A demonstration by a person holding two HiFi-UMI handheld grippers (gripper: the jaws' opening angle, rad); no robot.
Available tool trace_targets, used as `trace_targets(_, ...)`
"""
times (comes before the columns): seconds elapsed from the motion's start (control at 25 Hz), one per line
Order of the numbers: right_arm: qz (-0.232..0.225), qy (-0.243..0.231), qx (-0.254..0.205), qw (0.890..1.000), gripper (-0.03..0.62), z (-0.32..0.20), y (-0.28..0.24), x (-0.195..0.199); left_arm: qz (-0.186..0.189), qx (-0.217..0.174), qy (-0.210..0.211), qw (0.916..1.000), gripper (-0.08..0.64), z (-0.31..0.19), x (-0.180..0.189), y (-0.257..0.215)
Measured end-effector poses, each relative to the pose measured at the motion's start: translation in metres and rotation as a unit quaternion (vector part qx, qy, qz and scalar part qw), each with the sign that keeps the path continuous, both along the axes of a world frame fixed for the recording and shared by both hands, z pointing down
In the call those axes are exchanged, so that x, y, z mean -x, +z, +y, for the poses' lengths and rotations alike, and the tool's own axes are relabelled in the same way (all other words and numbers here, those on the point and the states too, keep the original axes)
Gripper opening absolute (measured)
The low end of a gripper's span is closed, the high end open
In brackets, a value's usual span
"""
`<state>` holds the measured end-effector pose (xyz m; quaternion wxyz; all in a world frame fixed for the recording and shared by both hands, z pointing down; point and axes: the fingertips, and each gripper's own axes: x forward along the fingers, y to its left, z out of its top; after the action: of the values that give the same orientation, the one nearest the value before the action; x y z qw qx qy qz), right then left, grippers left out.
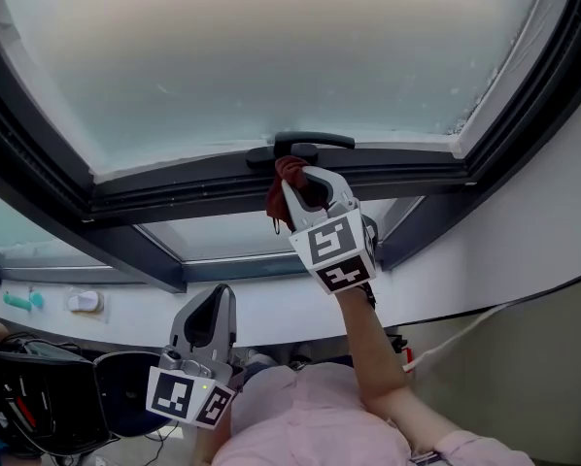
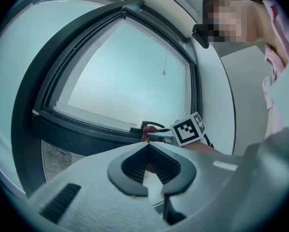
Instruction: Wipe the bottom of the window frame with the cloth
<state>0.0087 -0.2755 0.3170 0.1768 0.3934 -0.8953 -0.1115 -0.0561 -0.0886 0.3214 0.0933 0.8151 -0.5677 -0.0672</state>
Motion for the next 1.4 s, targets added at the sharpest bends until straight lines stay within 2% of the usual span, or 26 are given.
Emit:
trace_targets(0.28,-0.017,-0.011,0.012,1.000,0.063,0.000,0.001,-0.004,0.002,-0.003,-0.006,1.0000,0.000,-0.001,-0.001,0.000)
trace_targets(1.4,-0.042,0.018,0.020,0.999,0.063,-0.014,0.000,-0.059,-0.001,-0.006,-0.006,1.0000,0.000,-0.005,-0.025,0.000)
